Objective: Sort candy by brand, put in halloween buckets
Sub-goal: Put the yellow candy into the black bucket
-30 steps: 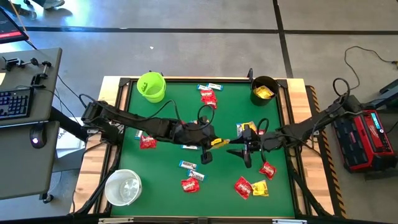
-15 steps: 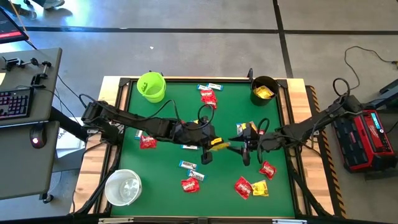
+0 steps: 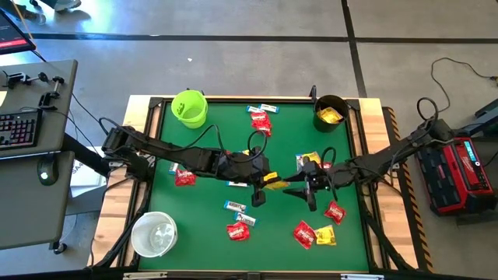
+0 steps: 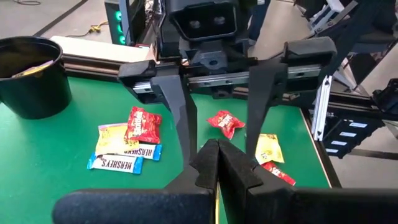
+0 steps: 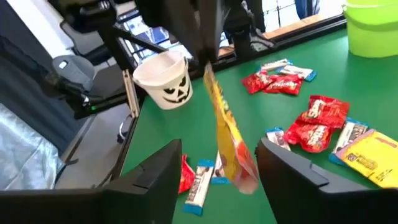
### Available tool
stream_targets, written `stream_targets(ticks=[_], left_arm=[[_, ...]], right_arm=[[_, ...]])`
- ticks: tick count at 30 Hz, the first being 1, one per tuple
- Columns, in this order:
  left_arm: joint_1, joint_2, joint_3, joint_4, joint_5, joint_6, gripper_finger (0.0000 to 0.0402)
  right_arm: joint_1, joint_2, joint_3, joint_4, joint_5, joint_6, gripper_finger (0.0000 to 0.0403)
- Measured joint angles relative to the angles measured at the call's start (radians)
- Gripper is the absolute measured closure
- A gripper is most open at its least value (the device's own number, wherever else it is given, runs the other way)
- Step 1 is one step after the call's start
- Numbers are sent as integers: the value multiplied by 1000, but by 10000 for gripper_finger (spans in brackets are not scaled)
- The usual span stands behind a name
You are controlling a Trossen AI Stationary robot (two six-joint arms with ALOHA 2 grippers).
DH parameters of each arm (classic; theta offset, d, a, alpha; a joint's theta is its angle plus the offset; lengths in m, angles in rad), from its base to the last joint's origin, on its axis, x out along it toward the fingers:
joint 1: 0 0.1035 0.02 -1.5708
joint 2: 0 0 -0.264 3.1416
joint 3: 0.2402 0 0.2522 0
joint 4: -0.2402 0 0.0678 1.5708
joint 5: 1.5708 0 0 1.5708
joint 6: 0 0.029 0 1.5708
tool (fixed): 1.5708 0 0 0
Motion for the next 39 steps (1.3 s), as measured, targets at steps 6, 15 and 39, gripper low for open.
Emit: stream_targets(ticks=[6, 15, 39], left_arm=[[0, 0, 0, 2, 0, 0, 401], [6, 0, 0, 5, -8, -8, 401], [180, 0, 0, 35, 100, 27, 201]], right_arm=[[-24, 0, 0, 24, -6, -1, 290], [-35, 0, 0, 30, -24, 1, 395], [-305, -10, 27, -279, 285, 237, 403]])
